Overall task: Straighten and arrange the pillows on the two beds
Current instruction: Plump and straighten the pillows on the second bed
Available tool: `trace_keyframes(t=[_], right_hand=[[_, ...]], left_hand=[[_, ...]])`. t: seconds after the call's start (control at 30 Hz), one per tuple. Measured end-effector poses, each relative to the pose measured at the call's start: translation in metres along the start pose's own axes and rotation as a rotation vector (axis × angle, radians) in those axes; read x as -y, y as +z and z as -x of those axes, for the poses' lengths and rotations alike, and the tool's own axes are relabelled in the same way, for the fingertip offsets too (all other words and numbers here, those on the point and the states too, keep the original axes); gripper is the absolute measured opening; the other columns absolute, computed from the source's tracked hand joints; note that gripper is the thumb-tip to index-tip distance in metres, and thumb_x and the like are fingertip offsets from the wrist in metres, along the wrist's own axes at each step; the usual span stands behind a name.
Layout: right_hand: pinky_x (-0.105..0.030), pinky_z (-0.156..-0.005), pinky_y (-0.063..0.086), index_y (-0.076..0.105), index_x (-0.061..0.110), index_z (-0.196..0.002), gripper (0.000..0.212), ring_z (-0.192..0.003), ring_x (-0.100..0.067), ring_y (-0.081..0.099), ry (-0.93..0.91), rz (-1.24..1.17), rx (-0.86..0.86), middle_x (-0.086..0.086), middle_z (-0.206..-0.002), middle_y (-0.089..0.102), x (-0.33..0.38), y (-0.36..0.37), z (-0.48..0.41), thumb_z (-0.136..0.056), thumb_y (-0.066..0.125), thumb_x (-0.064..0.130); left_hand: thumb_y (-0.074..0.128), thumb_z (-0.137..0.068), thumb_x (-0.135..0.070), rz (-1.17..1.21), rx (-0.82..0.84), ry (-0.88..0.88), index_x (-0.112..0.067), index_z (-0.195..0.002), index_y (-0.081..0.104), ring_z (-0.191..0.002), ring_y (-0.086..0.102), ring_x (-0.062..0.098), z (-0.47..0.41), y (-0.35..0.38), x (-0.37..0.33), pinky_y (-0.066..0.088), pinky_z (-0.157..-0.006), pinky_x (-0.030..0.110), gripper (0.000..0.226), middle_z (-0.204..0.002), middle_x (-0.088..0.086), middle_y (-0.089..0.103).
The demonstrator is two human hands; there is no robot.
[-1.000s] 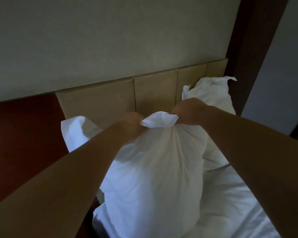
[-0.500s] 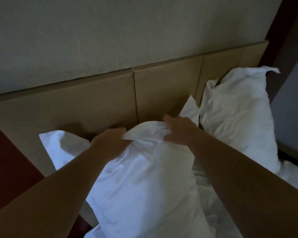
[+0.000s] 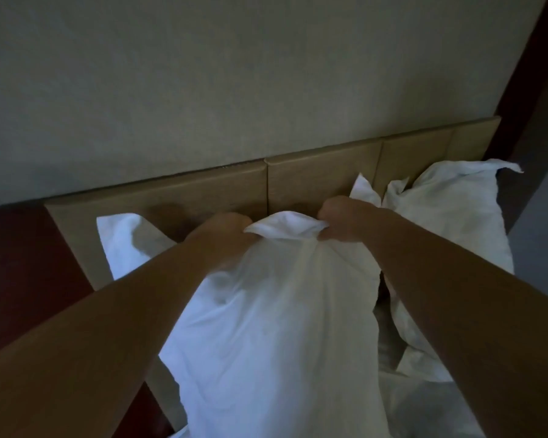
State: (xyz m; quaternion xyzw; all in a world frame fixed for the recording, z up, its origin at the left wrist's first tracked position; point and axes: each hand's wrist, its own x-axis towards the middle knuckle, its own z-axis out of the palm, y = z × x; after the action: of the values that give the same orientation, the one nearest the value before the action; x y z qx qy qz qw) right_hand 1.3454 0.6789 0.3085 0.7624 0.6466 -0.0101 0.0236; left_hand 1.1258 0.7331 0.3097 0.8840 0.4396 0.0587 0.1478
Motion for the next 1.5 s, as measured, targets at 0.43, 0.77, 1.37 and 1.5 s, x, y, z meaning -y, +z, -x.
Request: trace_keyframes(t=[0.43,0.77,1.37,1.5], right_hand=[[-0.038,-0.095,0.047,0.052,0.012,-0.128,0.038,-0.119,-0.029,0.052,0.17,-0.146,-0.406,-0.012,-0.128,0.055,0.002,0.022,-0.008,-0.091,0.053,0.003],[-0.038,-0.104,0.042,0.037,0.023,-0.143,0.056,-0.135,-0.022,0.037,-0.028,-0.115,-0.325,-0.001,-0.148,0.036,0.059,0.022,0.066,-0.09,0.045,0.005],[-0.039,-0.1,0.043,0.05,0.022,-0.127,0.034,-0.12,-0.024,0.051,0.306,0.005,-0.123,-0.003,-0.131,0.051,0.146,0.011,0.237,-0.094,0.045,0.027],[-0.04,-0.087,0.05,0.056,0.017,-0.118,0.028,-0.105,-0.028,0.058,0.366,0.015,-0.072,-0.007,-0.12,0.057,0.144,0.004,0.248,-0.092,0.048,0.022]], left_hand=[[0.041,-0.098,-0.044,-0.146,-0.288,-0.125,-0.018,-0.119,0.05,-0.107,0.059,0.028,0.005,0.013,0.029,0.045,-0.082,0.037,0.035,-0.116,0.01,0.062],[0.045,-0.09,-0.011,-0.297,-0.489,-0.018,-0.02,-0.129,0.041,-0.114,0.049,0.028,0.058,-0.003,0.029,0.041,-0.092,0.039,0.04,-0.127,0.007,0.052],[0.046,-0.088,-0.018,-0.208,-0.133,0.273,-0.019,-0.119,0.045,-0.104,0.053,0.023,0.202,0.016,0.038,0.041,-0.085,0.032,0.032,-0.116,0.002,0.051],[0.045,-0.089,-0.02,-0.173,-0.127,0.276,-0.019,-0.119,0.045,-0.104,0.055,0.024,0.198,0.017,0.034,0.043,-0.087,0.033,0.03,-0.117,0.003,0.052]])
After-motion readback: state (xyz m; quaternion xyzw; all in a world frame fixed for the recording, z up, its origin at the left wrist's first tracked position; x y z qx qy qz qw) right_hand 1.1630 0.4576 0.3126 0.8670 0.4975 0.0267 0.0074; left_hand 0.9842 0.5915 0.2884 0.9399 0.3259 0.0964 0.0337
